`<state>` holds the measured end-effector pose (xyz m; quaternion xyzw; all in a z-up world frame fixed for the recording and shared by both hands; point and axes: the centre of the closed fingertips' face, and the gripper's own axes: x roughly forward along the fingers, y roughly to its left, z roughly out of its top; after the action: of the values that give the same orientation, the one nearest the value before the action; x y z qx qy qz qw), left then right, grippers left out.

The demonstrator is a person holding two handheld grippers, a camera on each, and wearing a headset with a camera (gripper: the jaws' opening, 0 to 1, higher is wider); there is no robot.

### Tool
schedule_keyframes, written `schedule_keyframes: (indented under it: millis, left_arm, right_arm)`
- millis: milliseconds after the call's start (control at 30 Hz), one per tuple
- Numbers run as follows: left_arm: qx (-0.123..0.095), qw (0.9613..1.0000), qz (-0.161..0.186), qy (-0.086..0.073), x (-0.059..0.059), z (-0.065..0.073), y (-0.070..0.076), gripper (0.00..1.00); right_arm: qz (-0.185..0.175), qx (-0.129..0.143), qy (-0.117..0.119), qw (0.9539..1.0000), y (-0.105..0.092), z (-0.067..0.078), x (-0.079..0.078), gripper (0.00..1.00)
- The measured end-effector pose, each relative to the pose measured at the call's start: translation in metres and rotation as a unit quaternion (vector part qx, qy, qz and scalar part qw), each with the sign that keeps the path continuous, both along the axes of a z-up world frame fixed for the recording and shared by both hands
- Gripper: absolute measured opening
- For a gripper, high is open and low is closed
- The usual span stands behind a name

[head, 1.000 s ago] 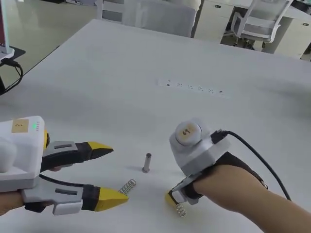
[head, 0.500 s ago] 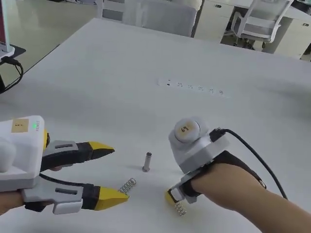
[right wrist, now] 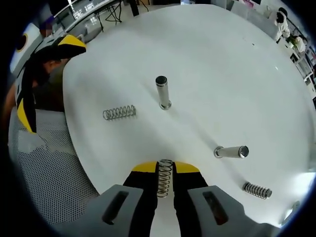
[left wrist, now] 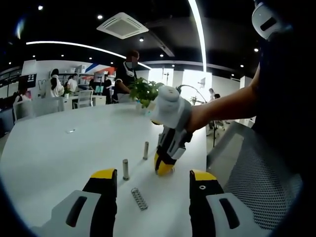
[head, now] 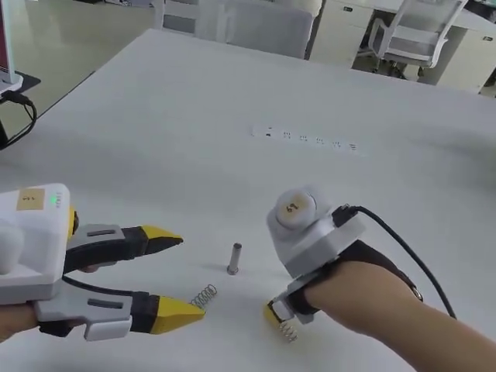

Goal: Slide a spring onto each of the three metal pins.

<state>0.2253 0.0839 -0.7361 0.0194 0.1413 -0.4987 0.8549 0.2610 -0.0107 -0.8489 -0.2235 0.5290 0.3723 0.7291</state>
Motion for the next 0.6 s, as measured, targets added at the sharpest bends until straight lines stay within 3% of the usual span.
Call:
schedule_keyframes:
  millis: [600]
  left_arm:
    - [0.004,0.9999,-0.015,0.001,-0.001,0.003,-0.01,0.53]
  right_arm:
    - [-0.003,0.048,-0.044,0.9979,-0.001,0.033,0.002,0.08]
